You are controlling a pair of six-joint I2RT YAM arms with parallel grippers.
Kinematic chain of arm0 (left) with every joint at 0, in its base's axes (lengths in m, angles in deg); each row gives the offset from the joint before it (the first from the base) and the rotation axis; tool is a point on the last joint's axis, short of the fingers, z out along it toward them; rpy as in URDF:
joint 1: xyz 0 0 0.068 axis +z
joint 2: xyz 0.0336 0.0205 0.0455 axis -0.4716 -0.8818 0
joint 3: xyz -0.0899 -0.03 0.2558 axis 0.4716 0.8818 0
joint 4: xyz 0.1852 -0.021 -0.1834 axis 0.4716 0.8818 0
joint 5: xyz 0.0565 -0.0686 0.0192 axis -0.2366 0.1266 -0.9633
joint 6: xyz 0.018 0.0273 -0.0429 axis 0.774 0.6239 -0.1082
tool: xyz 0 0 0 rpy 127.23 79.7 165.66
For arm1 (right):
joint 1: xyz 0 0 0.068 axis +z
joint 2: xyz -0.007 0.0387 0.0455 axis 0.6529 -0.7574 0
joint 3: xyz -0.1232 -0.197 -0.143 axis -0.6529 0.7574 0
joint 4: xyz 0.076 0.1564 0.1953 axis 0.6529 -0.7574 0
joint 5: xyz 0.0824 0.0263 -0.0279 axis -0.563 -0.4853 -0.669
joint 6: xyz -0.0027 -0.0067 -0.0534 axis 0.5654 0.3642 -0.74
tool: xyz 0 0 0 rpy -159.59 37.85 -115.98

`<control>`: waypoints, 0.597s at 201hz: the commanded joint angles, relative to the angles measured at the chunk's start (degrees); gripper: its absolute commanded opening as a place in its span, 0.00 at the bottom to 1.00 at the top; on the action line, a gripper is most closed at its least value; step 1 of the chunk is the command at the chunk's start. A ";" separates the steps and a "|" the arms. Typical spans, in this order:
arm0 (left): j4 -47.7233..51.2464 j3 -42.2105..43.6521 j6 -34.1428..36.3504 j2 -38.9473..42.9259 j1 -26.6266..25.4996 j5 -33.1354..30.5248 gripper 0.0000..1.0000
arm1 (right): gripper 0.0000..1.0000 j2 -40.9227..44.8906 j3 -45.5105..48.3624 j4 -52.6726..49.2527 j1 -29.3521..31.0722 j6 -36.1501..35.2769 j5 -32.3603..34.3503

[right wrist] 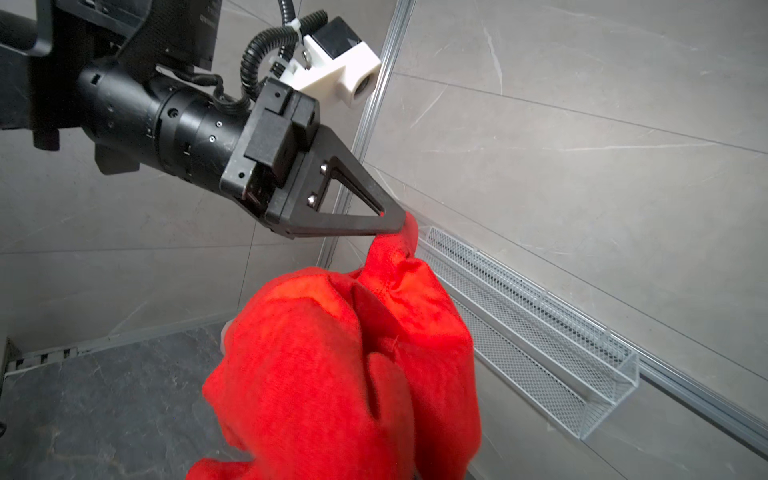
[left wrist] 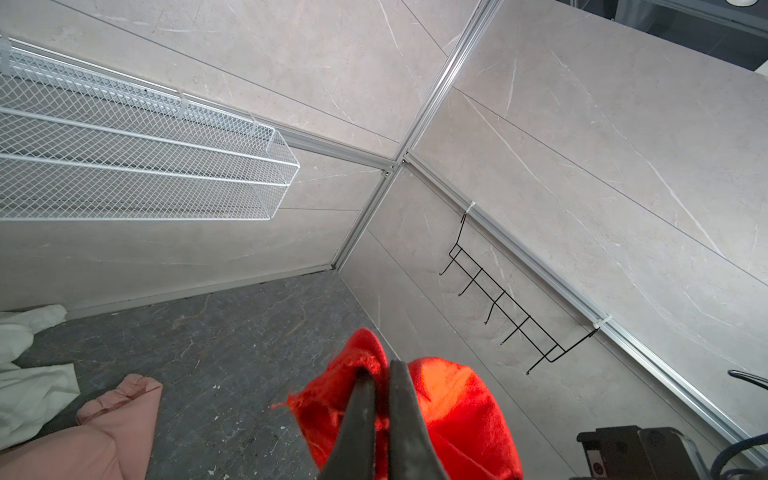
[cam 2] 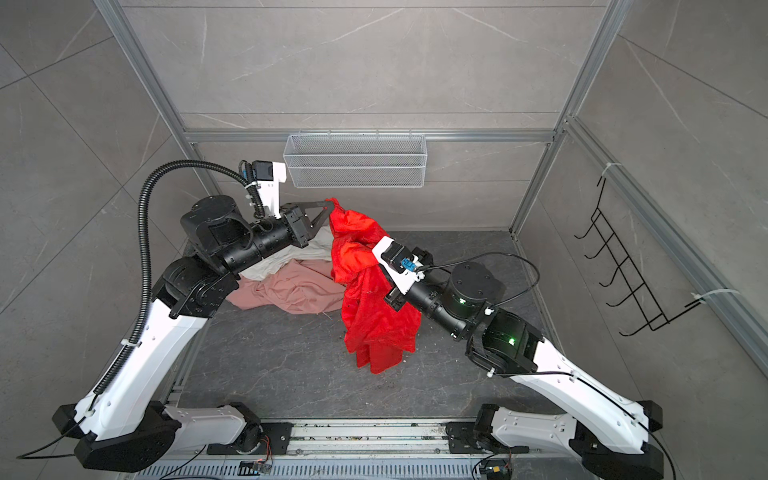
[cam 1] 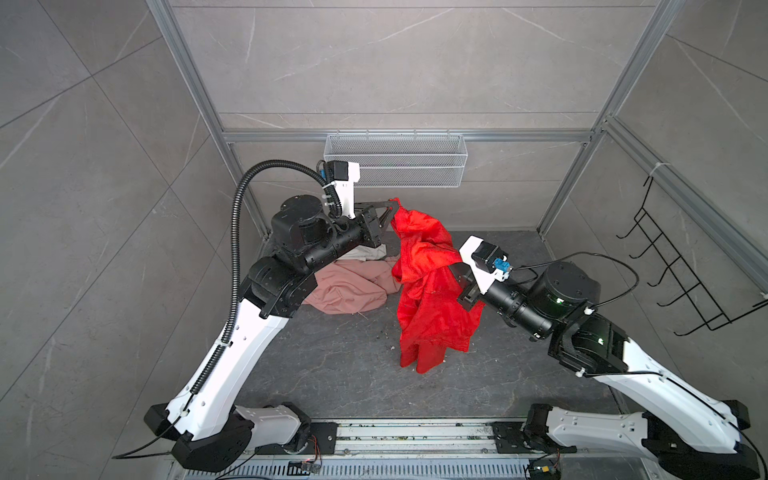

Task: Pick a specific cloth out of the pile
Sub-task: 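Carry the red cloth with both grippers away from the pile toward the robot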

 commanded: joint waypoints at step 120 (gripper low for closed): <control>3.33 3.80 -0.32 2.05 -5.56 -4.60 0.00 | 0.00 -2.97 -16.68 -28.56 0.19 1.90 5.81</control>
